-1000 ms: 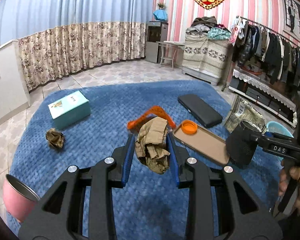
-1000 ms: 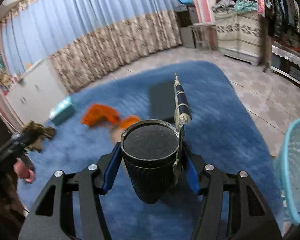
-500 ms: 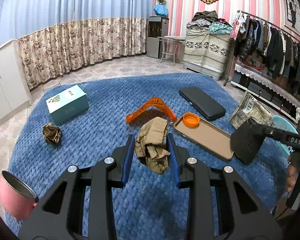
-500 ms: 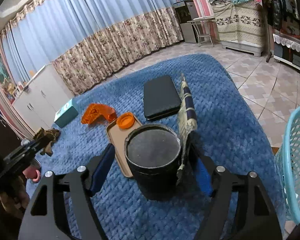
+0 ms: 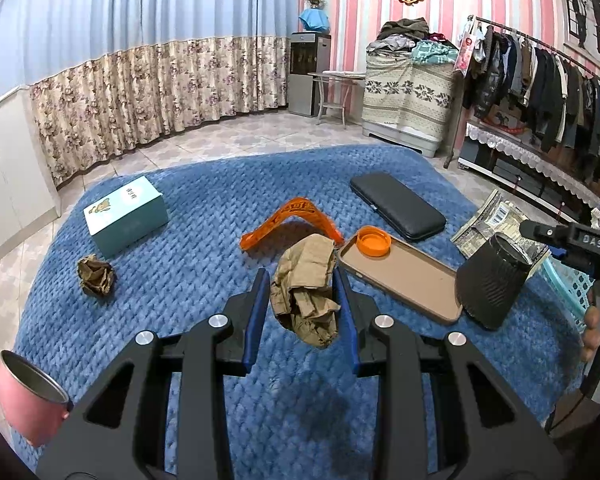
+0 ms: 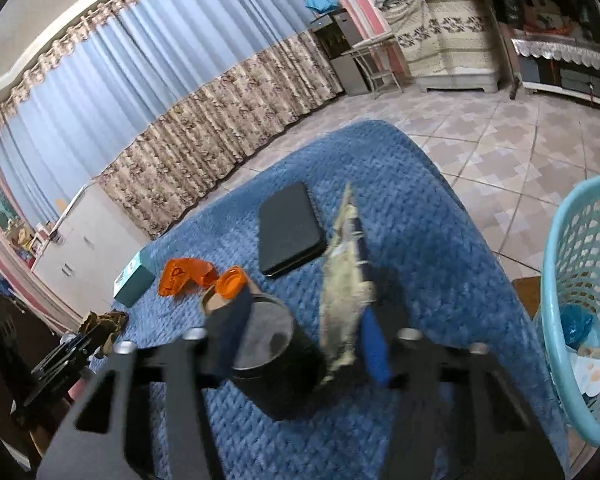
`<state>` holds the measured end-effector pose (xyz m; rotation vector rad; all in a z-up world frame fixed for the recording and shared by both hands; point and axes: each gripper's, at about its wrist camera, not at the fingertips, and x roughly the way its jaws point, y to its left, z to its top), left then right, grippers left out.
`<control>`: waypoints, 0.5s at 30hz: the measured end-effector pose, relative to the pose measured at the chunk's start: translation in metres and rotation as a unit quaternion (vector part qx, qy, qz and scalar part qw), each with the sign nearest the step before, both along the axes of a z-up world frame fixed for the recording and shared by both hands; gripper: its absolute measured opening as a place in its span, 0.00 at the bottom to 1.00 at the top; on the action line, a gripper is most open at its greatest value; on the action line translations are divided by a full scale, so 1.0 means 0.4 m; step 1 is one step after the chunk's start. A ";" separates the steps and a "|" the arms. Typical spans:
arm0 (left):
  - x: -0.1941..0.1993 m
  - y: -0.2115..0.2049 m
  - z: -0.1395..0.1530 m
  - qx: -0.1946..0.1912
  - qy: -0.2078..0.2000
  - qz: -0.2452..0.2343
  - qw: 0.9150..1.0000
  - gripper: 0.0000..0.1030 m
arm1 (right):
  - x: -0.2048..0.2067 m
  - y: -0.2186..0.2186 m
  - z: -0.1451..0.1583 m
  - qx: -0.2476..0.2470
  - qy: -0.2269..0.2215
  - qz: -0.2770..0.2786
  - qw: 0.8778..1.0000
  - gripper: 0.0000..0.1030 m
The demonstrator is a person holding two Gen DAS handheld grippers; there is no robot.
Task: Collect trash
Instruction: 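Carry the brown paper and packet over the basket and open both tools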
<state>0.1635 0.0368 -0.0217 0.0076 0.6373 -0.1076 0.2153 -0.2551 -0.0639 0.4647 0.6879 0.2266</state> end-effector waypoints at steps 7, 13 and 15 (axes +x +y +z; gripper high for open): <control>0.030 -0.073 0.047 0.005 -0.019 -0.024 1.000 0.30 | -0.006 -0.018 0.021 -0.062 -0.014 -0.044 0.997 0.04; 0.056 -0.197 0.105 0.005 -0.047 -0.067 0.997 0.30 | -0.075 -0.053 0.105 -0.122 -0.069 -0.086 0.986 0.02; 0.058 -0.254 0.130 0.004 -0.060 -0.088 0.994 0.30 | -0.110 -0.087 0.139 -0.133 -0.090 -0.107 0.981 0.02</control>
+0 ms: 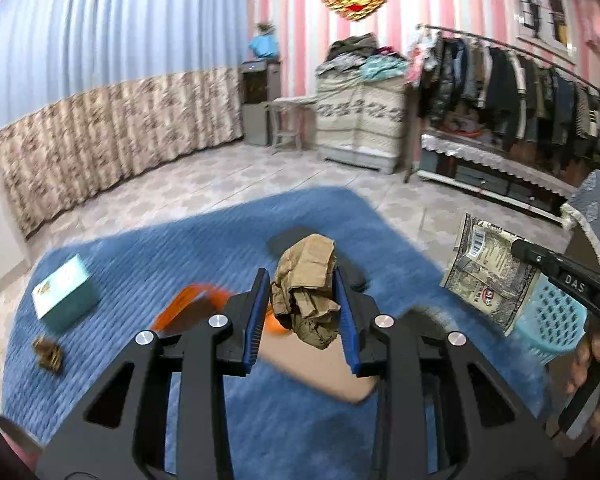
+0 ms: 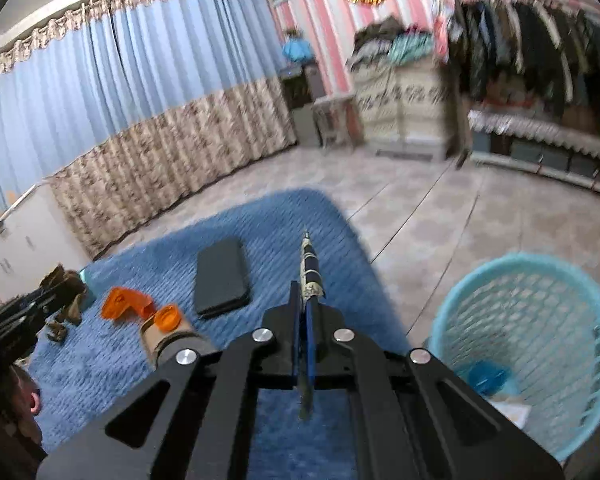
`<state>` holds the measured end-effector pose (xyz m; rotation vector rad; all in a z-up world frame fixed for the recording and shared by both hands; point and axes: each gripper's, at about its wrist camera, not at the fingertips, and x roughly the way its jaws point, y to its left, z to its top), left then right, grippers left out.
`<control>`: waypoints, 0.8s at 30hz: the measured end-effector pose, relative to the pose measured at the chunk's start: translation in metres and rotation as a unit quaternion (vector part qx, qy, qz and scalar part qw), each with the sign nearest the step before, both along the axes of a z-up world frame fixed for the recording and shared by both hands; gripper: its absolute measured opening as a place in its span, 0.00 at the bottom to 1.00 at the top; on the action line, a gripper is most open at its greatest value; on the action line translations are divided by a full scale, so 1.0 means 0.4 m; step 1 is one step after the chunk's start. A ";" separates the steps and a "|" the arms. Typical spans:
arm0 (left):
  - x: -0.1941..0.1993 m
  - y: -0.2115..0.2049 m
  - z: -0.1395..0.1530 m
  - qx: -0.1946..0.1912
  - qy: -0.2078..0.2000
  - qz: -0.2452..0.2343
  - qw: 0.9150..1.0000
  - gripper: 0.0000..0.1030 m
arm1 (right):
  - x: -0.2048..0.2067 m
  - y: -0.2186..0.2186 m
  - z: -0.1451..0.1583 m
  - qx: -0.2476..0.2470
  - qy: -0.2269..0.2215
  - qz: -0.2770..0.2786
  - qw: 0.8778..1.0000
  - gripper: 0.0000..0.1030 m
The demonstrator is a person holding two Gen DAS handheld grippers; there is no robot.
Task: Collect trash
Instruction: 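Carry the brown paper and packet over the basket and open both tools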
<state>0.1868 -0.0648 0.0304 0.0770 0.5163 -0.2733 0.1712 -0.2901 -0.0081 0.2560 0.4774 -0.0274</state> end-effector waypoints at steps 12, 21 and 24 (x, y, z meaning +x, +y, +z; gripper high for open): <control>-0.022 -0.340 0.044 -0.015 -0.019 -0.128 0.991 0.30 | -0.197 -0.313 0.053 -0.011 -0.040 -0.156 0.987 0.02; 0.010 -0.534 -0.017 -0.022 0.024 -0.187 0.982 0.30 | -0.243 -0.469 -0.033 0.031 -0.019 -0.213 0.976 0.02; 0.033 -0.597 -0.058 -0.014 0.040 -0.206 0.978 0.30 | -0.233 -0.477 -0.044 0.033 -0.016 -0.213 0.976 0.02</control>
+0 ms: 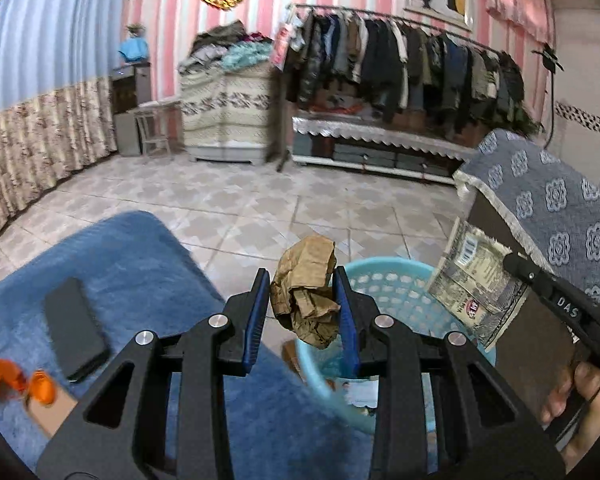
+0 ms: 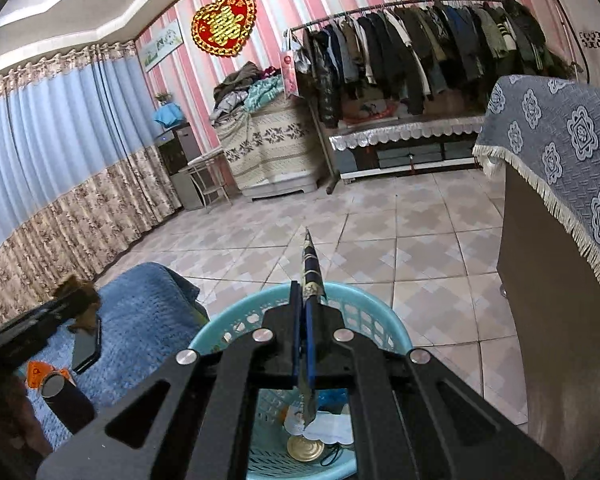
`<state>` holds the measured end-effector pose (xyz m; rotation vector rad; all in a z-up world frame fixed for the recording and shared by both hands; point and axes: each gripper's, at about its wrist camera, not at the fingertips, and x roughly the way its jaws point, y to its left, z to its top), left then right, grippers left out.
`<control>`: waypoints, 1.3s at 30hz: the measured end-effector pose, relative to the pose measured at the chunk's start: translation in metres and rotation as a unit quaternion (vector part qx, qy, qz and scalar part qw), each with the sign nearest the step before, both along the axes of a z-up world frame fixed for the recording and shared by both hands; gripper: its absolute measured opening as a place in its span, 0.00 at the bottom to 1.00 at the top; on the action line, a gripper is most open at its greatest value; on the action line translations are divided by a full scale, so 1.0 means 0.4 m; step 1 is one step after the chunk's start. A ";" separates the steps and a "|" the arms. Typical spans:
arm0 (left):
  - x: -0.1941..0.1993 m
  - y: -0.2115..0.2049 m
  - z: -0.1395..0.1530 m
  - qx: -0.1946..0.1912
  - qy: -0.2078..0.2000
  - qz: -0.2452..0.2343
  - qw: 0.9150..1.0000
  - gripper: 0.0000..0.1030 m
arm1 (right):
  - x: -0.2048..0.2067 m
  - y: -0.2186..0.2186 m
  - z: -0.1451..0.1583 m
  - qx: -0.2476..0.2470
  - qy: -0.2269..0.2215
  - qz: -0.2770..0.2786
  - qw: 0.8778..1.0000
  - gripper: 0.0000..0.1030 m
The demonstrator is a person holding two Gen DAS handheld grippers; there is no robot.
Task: Collect trash
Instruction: 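Carry the brown paper and packet over the basket and open both tools, then move both tools back over the rug toward the remaining items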
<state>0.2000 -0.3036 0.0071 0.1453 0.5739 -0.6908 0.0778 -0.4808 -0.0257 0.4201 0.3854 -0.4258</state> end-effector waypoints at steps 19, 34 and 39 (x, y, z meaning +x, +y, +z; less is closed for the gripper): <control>0.046 -0.203 -0.151 0.027 0.039 -0.028 0.998 0.64 | 0.051 -0.022 -0.066 0.025 0.036 -0.007 0.999 0.02; 0.022 0.018 -0.043 -0.006 -0.029 0.074 0.997 0.88 | 0.160 0.063 -0.106 -0.004 0.077 0.027 0.997 0.05; -0.006 0.088 -0.023 -0.008 -0.043 0.101 0.994 0.90 | 0.168 0.069 -0.112 -0.013 0.084 0.021 0.996 0.62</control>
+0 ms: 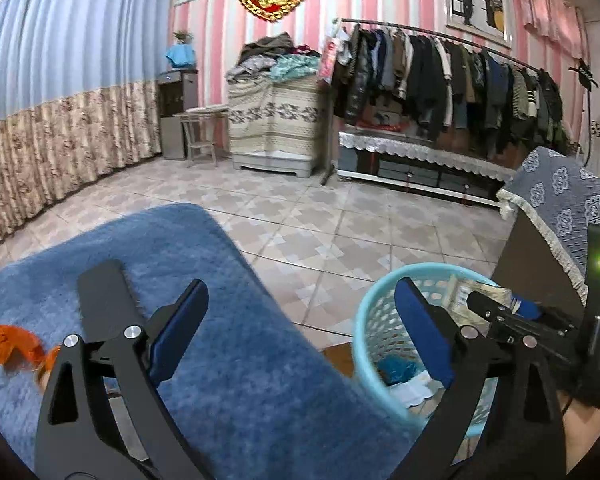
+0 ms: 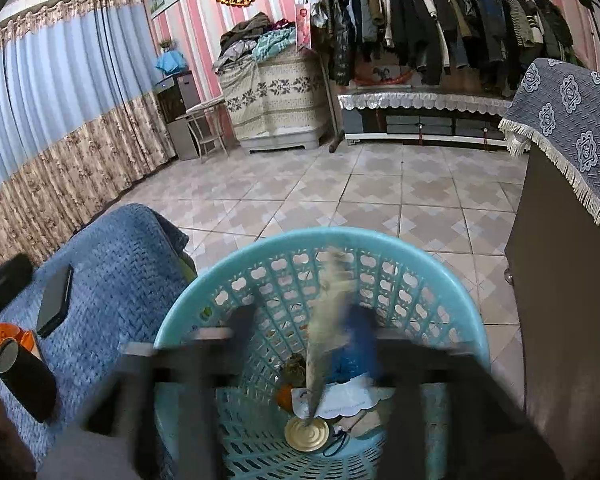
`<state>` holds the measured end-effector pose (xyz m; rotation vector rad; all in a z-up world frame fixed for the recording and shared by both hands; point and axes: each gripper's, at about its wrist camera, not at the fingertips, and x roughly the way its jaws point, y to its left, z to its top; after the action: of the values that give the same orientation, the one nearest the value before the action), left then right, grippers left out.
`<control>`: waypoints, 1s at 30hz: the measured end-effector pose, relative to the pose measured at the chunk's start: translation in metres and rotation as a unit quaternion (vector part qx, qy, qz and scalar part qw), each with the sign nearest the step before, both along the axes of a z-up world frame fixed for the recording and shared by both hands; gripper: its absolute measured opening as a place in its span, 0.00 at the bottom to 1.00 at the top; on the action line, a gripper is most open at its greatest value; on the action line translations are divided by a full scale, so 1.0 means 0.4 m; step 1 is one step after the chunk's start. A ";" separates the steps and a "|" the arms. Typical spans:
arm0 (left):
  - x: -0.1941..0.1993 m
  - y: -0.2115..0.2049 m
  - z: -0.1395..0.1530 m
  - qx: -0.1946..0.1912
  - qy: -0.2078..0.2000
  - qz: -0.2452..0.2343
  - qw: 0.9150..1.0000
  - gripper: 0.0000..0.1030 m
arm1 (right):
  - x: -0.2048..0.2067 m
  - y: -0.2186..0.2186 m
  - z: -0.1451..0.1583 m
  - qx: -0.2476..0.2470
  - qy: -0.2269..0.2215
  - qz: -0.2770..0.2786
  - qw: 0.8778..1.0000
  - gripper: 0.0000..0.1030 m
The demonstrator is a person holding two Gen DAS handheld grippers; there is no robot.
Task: Collect trash
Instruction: 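Move both tools back over the rug toward the remaining items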
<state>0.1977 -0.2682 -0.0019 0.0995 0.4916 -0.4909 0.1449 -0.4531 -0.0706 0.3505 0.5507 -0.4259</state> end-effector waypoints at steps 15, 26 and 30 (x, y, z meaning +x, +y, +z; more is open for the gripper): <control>-0.075 0.233 0.072 -0.010 -0.038 0.079 0.996 0.94 | 0.011 0.127 0.062 -0.045 -0.008 0.018 0.999 0.95; -0.130 0.463 0.108 -0.013 -0.054 0.153 0.987 0.95 | 0.040 0.343 0.147 -0.064 -0.045 0.111 0.991 0.95; -0.142 0.550 0.107 -0.007 -0.052 0.184 0.982 0.95 | 0.057 0.421 0.158 -0.058 -0.054 0.151 0.985 0.95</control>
<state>0.1408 -0.0481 0.0411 0.0190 0.3932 -0.1264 0.1677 -0.2848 -0.0074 0.1735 0.4612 -0.1443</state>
